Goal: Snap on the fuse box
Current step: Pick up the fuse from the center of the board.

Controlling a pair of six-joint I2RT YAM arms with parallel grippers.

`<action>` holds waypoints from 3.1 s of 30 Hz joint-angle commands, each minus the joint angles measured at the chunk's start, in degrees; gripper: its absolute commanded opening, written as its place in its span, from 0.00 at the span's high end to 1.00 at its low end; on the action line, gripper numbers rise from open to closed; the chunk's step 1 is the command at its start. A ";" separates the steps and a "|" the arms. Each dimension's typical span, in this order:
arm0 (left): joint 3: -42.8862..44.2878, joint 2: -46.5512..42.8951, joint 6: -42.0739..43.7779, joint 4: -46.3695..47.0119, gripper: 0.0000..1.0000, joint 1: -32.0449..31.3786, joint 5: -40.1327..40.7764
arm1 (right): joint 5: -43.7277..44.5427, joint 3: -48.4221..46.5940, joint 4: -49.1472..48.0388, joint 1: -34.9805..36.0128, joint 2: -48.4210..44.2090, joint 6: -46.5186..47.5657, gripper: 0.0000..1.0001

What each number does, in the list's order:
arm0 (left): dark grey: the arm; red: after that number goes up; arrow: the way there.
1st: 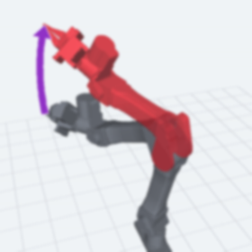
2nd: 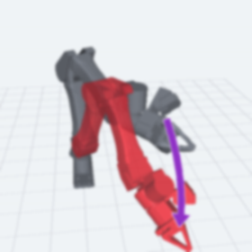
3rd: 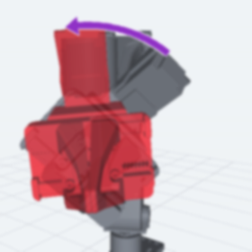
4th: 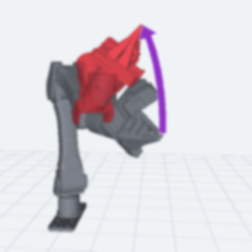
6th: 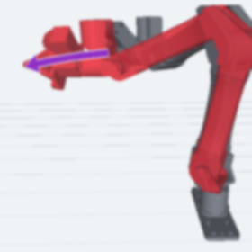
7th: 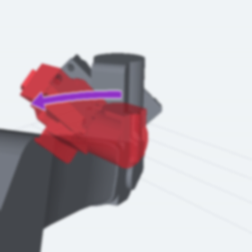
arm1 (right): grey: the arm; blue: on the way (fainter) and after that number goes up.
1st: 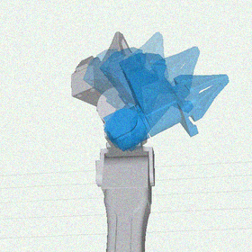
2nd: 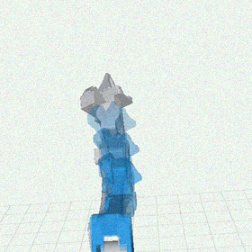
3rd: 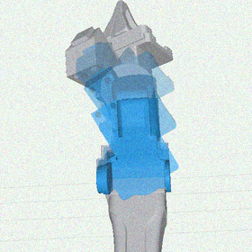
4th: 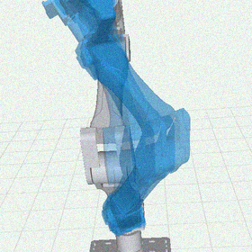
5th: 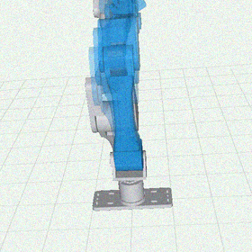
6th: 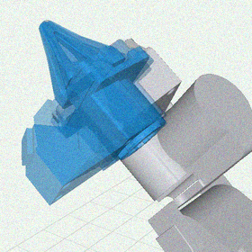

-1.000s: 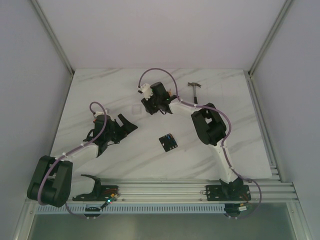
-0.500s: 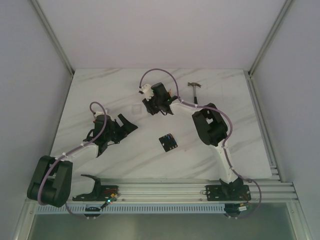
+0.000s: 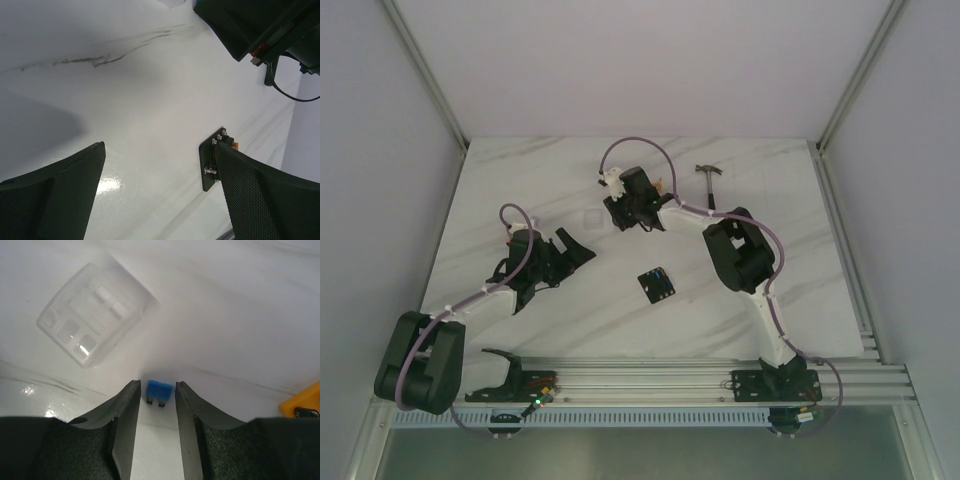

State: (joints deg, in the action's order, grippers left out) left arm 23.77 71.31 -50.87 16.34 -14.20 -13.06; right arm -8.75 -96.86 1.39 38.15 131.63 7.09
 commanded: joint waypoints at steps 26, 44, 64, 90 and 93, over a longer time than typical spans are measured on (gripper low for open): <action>1.38 0.41 0.75 0.10 0.00 0.17 -0.75 | 17.15 -0.61 4.24 4.27 2.90 -11.52 0.62; 1.12 -0.20 0.68 0.16 0.00 0.14 -0.96 | 18.98 -1.61 5.58 4.48 4.63 -14.61 0.64; 0.82 -0.95 0.34 2.54 0.05 -2.68 0.02 | 19.00 5.75 5.02 4.74 -4.03 -17.18 0.71; -2.52 0.45 -0.20 27.20 0.39 -18.98 20.50 | 19.83 30.32 -8.64 9.36 -32.70 -45.46 0.73; -1.86 0.86 0.31 27.82 0.43 -20.38 22.04 | 20.29 32.01 -9.83 9.79 -34.43 -47.43 0.73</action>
State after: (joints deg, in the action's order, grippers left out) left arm 21.61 71.24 -51.75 39.53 -33.06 4.64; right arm 9.32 -67.00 -4.58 47.33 99.81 -35.24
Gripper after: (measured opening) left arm 0.592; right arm 0.302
